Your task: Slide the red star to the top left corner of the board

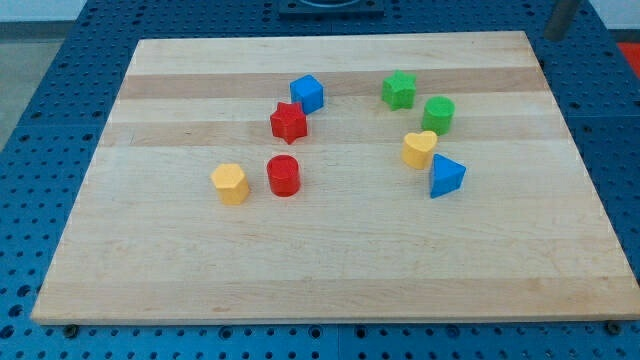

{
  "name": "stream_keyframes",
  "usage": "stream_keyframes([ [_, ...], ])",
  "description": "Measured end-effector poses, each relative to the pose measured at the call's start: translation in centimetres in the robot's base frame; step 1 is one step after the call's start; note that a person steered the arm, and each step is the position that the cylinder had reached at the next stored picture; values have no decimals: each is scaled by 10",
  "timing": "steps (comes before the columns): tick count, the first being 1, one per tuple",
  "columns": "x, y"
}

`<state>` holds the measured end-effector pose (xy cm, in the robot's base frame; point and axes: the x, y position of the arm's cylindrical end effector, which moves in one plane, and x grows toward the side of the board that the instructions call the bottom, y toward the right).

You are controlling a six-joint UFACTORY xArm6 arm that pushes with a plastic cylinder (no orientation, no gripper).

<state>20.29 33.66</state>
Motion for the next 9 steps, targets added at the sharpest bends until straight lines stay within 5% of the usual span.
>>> stream_keyframes([
  [3, 6, -7],
  [7, 18, -239],
  [9, 47, -294],
])
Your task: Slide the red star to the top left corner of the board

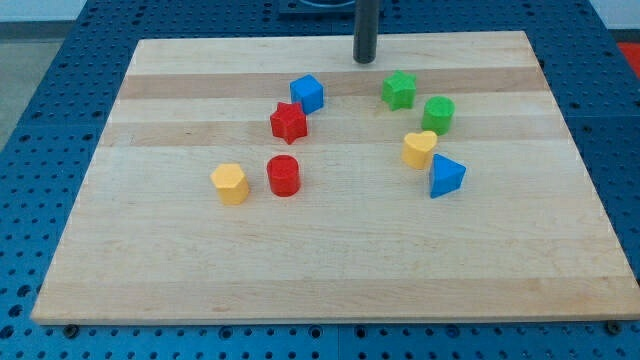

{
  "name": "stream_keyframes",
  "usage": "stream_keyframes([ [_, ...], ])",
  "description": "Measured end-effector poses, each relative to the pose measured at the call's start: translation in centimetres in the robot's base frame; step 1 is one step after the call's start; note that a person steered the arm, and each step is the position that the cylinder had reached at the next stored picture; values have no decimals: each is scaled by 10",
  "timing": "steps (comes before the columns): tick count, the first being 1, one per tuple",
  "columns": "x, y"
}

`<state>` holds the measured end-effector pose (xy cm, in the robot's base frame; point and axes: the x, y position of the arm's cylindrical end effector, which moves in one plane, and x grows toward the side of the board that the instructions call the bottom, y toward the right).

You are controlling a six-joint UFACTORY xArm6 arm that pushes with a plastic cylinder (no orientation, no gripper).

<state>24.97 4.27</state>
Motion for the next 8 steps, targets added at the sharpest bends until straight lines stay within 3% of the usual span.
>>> stream_keyframes([
  [4, 107, -14],
  [8, 145, -24],
])
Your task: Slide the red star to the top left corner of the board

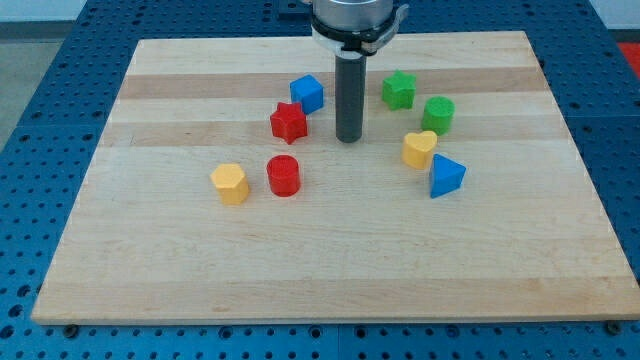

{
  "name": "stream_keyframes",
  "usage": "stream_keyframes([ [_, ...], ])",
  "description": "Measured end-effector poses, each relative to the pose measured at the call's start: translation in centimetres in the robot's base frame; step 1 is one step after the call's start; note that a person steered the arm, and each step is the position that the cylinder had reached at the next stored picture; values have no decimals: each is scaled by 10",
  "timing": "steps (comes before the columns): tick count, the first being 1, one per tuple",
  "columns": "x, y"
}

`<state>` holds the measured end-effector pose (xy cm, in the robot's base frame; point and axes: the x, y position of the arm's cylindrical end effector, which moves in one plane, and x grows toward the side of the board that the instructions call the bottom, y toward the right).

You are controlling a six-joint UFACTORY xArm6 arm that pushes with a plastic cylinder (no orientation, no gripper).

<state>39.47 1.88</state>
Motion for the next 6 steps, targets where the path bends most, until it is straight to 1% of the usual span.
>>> stream_keyframes([
  [1, 0, -10],
  [2, 0, -38],
  [4, -2, -72],
  [6, -38, -73],
])
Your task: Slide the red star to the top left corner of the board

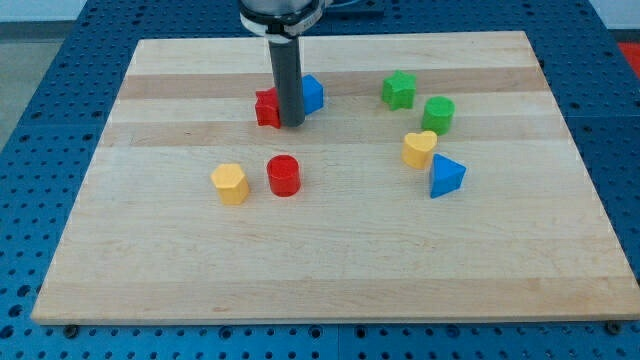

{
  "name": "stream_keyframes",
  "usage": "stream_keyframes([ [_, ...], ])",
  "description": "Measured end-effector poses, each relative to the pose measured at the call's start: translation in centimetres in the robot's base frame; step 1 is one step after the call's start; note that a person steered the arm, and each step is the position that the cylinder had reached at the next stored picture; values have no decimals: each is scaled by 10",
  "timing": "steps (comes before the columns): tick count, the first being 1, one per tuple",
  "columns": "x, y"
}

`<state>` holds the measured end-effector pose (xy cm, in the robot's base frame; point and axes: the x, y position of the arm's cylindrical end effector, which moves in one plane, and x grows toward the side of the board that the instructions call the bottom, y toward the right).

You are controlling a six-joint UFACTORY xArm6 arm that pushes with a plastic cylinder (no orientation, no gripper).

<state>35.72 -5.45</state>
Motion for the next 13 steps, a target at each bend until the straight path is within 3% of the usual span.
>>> stream_keyframes([
  [6, -28, -136],
  [8, -60, -132],
  [11, -110, -180],
  [13, -105, -180],
])
